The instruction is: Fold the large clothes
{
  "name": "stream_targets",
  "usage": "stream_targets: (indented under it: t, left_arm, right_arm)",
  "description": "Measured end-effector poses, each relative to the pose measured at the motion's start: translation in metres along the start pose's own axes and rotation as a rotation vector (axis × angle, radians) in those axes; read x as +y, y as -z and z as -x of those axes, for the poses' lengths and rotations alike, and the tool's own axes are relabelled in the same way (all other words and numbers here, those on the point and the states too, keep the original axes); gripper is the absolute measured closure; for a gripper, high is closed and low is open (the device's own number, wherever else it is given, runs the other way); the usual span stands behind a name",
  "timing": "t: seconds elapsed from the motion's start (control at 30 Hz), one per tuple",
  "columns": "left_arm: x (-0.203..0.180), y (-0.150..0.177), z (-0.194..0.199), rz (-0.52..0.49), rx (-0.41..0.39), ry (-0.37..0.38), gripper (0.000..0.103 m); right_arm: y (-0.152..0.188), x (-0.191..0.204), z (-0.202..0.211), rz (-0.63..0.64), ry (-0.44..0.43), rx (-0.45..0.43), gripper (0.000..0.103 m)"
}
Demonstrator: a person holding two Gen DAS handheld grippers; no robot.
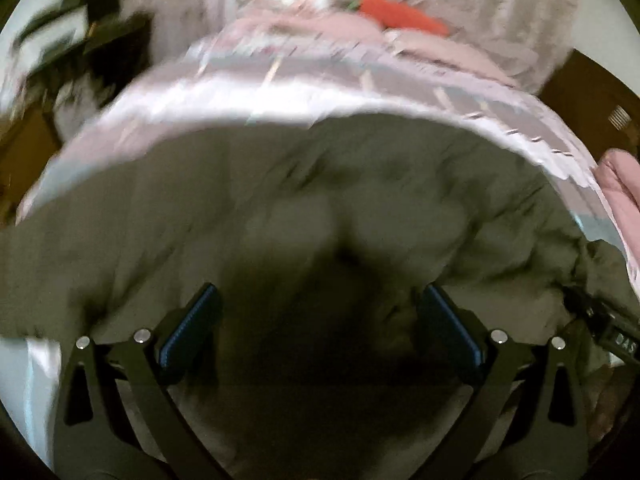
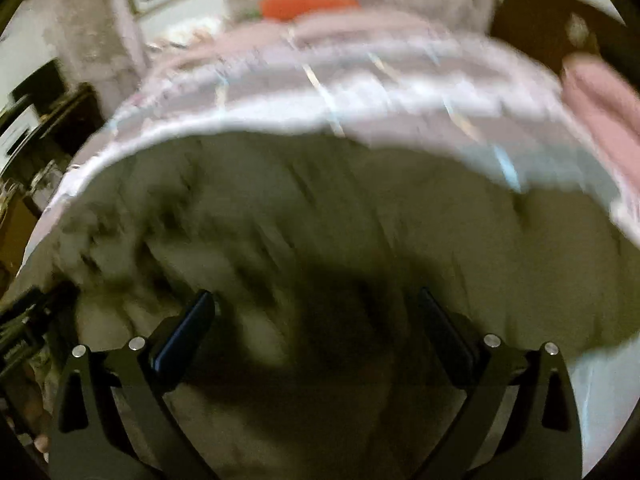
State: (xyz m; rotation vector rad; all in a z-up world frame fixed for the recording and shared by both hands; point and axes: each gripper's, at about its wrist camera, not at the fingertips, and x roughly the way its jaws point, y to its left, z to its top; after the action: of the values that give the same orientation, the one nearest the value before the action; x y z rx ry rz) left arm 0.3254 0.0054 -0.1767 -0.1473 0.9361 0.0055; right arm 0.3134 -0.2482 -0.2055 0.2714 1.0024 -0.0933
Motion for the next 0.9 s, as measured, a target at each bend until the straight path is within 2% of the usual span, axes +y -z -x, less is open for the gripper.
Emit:
stream_targets:
  t: [0.13, 0.2, 0.23, 0.3, 0.37, 0.4, 0.43, 0.47, 0.67, 0.8, 0.9]
  left_arm:
    - [0.035, 0.032, -0.02, 0.17, 0.109, 0.071, 0.002]
    - [0.032, 0.035, -0.025, 0.144, 0.094, 0.044, 0.002]
    - [0.025, 0.033, -0.027, 0.106, 0.088, 0.022, 0.002]
    - [0.011, 0.03, -0.027, 0.057, 0.07, 0.015, 0.024]
    - [-0.002, 0.024, -0.029, 0.01, 0.058, -0.047, 0.045]
    - [-0.006, 0.021, -0.031, -0.001, 0.058, -0.028, 0.06]
    - [-0.009, 0.015, -0.035, 0.004, 0.077, 0.008, 0.068]
    - [-0.011, 0.011, -0.037, 0.007, 0.08, 0.007, 0.071]
    - [-0.035, -0.024, -0.056, -0.042, 0.064, -0.022, 0.076]
    - [-0.044, -0.033, -0.078, -0.068, 0.063, -0.053, 0.076]
    - [-0.048, -0.033, -0.088, -0.099, 0.053, -0.076, 0.075]
  right_arm:
    - [0.025, -0.016, -0.02, -0.134, -0.083, 0.074, 0.003]
    - [0.028, -0.011, -0.023, -0.133, -0.085, 0.039, 0.004]
    - [0.028, -0.004, -0.022, -0.111, -0.092, -0.003, 0.012]
    - [0.027, 0.01, -0.021, -0.076, -0.108, -0.052, 0.025]
    - [0.024, 0.016, -0.024, -0.077, -0.121, -0.06, 0.041]
    - [0.021, 0.017, -0.025, -0.092, -0.135, -0.06, 0.053]
    - [0.018, 0.016, -0.024, -0.107, -0.139, -0.063, 0.062]
    - [0.014, 0.015, -0.023, -0.125, -0.14, -0.071, 0.065]
    - [-0.02, 0.023, -0.024, -0.066, -0.113, -0.123, 0.069]
    - [-0.038, 0.025, -0.047, -0.031, -0.071, -0.092, 0.069]
    - [-0.035, 0.024, -0.061, -0.028, -0.058, -0.087, 0.069]
